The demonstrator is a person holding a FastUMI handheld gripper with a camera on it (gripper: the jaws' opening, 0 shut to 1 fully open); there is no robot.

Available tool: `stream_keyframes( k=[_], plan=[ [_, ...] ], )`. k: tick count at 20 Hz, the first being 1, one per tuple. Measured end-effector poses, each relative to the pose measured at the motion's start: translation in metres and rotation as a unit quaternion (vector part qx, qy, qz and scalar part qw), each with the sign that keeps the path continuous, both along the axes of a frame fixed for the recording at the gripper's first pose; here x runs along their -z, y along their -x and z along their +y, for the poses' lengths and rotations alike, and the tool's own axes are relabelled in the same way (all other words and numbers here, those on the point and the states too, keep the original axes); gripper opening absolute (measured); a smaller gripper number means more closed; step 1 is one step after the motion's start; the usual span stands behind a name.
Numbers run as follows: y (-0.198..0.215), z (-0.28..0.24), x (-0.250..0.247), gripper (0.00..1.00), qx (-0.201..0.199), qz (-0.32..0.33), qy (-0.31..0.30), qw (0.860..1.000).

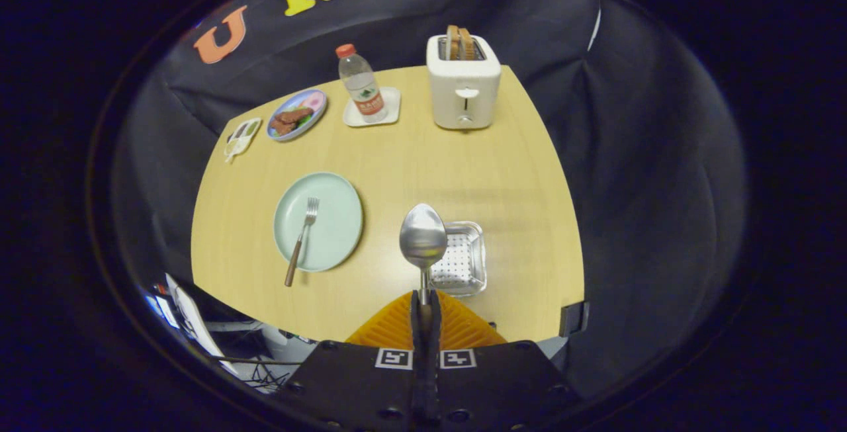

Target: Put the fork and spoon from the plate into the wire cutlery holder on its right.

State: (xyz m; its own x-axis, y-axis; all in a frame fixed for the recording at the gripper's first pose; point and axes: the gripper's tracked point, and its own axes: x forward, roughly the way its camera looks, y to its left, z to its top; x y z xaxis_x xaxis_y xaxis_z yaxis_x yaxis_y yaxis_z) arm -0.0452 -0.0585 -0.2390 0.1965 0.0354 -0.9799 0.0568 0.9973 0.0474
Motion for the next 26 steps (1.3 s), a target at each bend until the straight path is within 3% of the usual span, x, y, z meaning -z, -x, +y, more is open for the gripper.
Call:
stream_keyframes(
  k=[4,14,18,22,26],
  plan=[
    [0.018,-0.010,0.013,0.00,0.017,0.050,-0.017,0.998],
    [0.015,-0.012,0.051,0.01,0.034,0.104,-0.029,0.994],
    [0.009,-0.007,0.059,0.12,0.051,0.087,-0.046,0.994],
    [0.000,-0.002,0.049,0.38,0.056,0.039,-0.051,0.996],
    [-0.020,0.010,0.023,0.64,0.030,-0.055,-0.043,0.997]
  ],
)
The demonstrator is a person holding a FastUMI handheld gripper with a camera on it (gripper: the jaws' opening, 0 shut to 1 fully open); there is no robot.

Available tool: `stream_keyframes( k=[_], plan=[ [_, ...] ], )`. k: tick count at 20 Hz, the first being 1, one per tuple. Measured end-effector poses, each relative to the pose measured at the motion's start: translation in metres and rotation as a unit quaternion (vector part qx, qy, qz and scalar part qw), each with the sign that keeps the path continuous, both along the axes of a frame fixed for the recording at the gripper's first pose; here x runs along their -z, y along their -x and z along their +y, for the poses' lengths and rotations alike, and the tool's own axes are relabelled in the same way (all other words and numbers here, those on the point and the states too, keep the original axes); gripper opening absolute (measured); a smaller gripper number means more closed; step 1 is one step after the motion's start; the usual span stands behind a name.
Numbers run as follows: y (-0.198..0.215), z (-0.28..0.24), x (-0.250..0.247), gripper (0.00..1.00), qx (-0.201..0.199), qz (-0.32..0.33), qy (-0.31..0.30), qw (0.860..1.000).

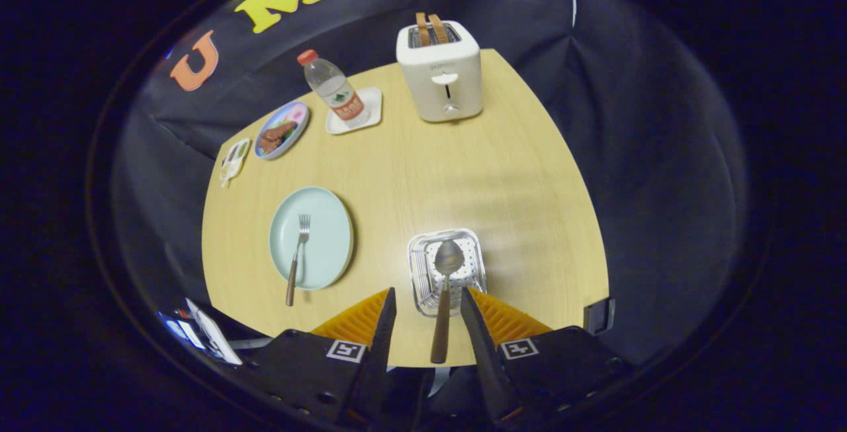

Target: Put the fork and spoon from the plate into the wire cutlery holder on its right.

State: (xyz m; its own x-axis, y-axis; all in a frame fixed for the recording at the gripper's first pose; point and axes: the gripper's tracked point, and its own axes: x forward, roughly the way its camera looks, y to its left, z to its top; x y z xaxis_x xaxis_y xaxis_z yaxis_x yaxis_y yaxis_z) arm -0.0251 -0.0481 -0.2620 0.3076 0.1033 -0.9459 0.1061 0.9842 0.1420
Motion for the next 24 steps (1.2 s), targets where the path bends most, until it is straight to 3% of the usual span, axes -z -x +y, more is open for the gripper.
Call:
stream_keyframes(
  k=[3,7,12,19,24],
  plan=[
    [-0.015,0.020,-0.026,0.84,-0.018,-0.086,0.016,0.996],
    [-0.020,0.072,-0.044,0.96,-0.036,-0.170,0.004,0.985],
    [-0.011,0.141,-0.024,0.97,-0.059,-0.206,-0.002,0.977],
    [-0.008,0.211,0.046,0.97,-0.024,-0.187,0.003,0.982],
    [-0.019,0.240,0.089,0.97,-0.051,-0.179,0.036,0.982]
  ],
)
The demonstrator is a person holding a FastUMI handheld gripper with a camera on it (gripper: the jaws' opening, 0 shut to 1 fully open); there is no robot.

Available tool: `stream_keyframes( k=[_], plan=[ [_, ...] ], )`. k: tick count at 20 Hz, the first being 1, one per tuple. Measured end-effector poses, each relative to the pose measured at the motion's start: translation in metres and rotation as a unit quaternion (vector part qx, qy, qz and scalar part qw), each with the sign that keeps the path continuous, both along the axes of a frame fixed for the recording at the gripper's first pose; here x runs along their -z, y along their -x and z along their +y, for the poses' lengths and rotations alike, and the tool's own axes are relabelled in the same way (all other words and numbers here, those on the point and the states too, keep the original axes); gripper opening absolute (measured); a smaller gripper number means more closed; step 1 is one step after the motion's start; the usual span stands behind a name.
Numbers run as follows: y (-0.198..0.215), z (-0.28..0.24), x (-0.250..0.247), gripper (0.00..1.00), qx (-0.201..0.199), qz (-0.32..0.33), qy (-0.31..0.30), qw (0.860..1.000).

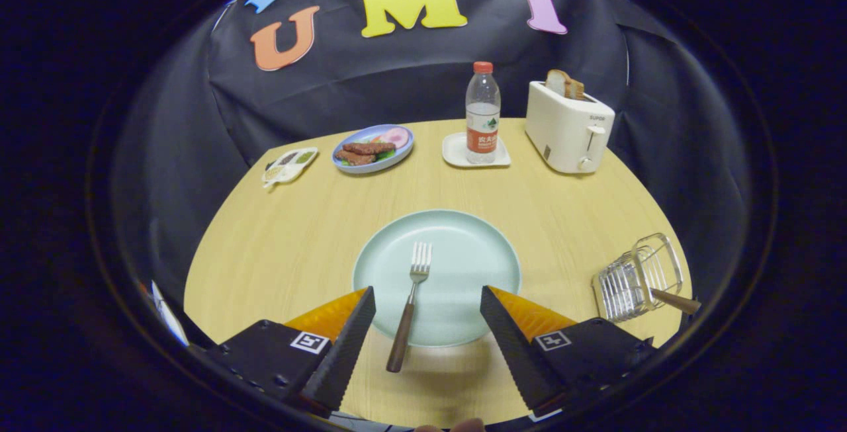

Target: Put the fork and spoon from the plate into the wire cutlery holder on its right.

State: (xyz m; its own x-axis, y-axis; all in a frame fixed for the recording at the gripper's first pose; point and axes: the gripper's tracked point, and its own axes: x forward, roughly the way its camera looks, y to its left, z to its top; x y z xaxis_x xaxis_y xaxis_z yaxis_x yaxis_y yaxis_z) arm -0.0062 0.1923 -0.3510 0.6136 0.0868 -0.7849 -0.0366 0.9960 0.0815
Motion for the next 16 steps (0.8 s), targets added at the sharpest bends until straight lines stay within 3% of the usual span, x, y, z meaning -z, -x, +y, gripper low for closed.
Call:
stream_keyframes(
  k=[7,11,12,15,16],
  plan=[
    [-0.003,0.015,0.050,0.95,-0.015,0.037,0.036,0.999],
    [-0.009,0.019,0.066,0.62,-0.008,0.051,0.033,0.998],
    [-0.009,0.018,0.069,0.61,-0.008,0.057,0.034,0.998],
    [-0.010,0.015,0.078,0.27,0.008,0.073,0.040,0.996],
    [-0.012,0.015,0.078,0.21,0.011,0.073,0.037,0.997]
  ],
)
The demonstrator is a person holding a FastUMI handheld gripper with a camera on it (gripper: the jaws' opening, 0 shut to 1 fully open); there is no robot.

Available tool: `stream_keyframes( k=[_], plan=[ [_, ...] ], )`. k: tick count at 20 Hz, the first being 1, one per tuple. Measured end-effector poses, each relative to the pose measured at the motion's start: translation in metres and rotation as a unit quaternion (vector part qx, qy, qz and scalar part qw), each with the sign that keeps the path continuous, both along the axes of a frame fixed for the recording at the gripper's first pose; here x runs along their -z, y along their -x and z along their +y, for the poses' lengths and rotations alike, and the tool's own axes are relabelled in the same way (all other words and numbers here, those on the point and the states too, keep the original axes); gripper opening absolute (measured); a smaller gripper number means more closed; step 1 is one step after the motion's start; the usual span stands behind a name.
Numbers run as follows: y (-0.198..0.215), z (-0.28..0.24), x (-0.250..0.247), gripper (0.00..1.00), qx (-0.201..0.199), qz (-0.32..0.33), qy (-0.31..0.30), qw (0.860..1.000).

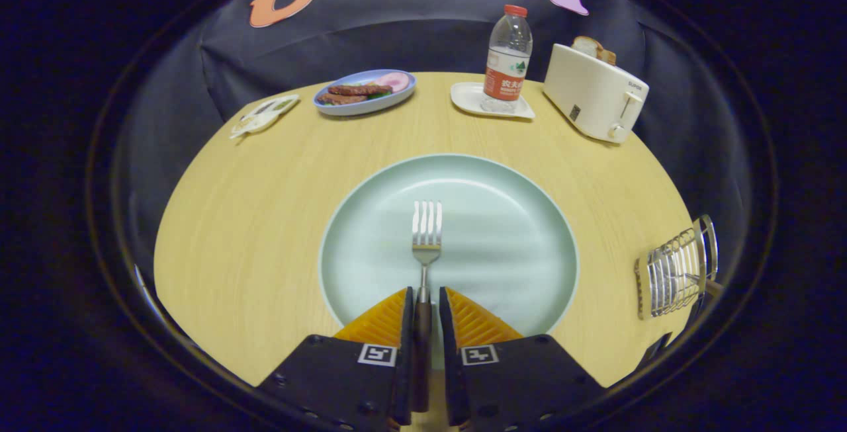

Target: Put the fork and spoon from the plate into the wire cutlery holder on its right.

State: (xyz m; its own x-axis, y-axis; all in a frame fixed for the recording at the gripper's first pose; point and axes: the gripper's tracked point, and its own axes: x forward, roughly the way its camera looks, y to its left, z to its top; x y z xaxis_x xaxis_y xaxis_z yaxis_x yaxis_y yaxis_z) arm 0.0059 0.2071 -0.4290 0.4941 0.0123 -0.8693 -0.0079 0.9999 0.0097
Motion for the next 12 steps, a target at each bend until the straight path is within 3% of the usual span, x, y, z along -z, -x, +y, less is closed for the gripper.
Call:
stream_keyframes(
  k=[2,4,12],
  plan=[
    [-0.001,-0.007,-0.002,0.05,0.000,0.007,0.016,1.000],
    [0.002,-0.009,-0.006,0.01,0.000,0.018,0.014,1.000],
    [0.005,-0.044,-0.083,0.01,0.001,0.054,-0.037,0.998]
  ],
)
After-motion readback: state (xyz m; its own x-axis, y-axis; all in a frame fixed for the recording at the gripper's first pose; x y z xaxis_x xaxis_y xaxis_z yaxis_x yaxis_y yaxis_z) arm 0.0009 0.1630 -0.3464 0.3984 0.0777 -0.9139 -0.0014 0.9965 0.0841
